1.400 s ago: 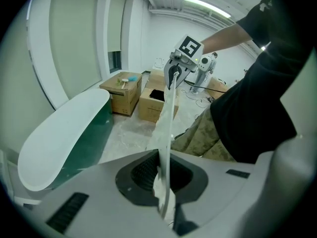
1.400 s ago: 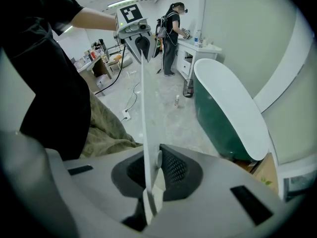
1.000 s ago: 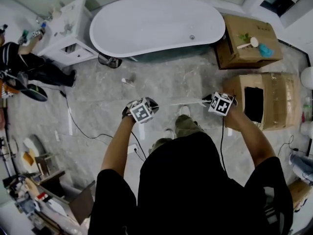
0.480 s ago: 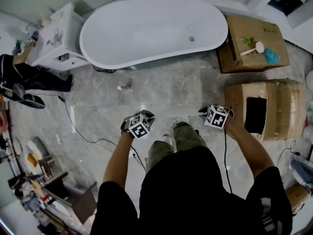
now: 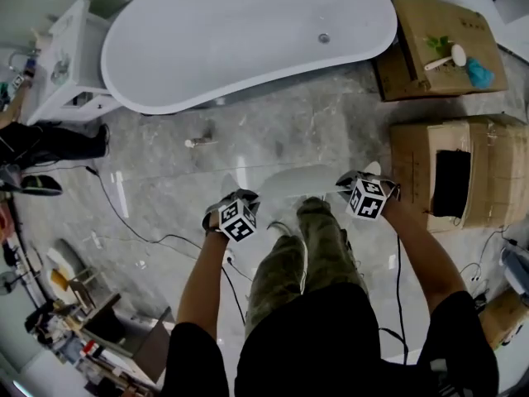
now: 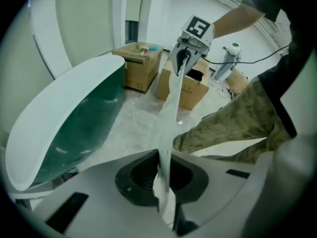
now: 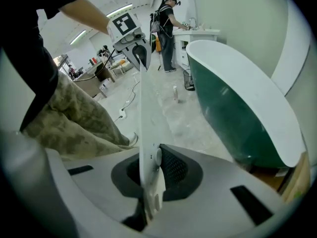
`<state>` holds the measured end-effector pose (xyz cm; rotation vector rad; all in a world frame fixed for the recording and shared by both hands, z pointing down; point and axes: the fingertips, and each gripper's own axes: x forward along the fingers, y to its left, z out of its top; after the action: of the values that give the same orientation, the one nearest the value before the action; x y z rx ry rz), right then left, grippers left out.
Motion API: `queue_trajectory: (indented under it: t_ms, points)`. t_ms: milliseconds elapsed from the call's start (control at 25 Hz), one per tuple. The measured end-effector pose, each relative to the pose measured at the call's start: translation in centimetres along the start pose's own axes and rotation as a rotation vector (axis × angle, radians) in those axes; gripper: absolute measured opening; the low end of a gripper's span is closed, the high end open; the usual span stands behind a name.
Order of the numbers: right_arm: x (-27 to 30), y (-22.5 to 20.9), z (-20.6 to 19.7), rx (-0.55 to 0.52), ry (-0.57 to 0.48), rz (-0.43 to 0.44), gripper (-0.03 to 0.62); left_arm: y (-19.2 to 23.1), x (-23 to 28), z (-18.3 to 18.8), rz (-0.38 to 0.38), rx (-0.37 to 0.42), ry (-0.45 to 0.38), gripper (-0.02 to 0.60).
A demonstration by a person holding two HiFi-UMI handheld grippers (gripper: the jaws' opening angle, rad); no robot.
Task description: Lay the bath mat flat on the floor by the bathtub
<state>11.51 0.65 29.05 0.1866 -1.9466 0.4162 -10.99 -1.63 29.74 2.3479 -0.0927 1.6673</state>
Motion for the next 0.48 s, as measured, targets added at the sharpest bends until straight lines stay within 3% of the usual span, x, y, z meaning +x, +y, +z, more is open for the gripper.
queue_trajectory:
  t_ms: [120, 200, 480]
  points:
    - [5.1, -1.0, -1.5, 0.014, -0.008, -0.015, 0.028, 1.4, 4.4, -1.8, 0.013, 0.086, 0.059, 0.026]
    - [8.1, -0.8, -2.4, 0.032, -0.008, -0.013, 0.028, 1.8, 7.0, -3.2, 0.023, 0.1, 0.068, 0.026]
    - [17.4, -1.8, -5.5, 0.063, 0.011, 0.003, 0.028, 3.3, 16.3, -7.0, -0.001, 0.005, 0.023, 0.026]
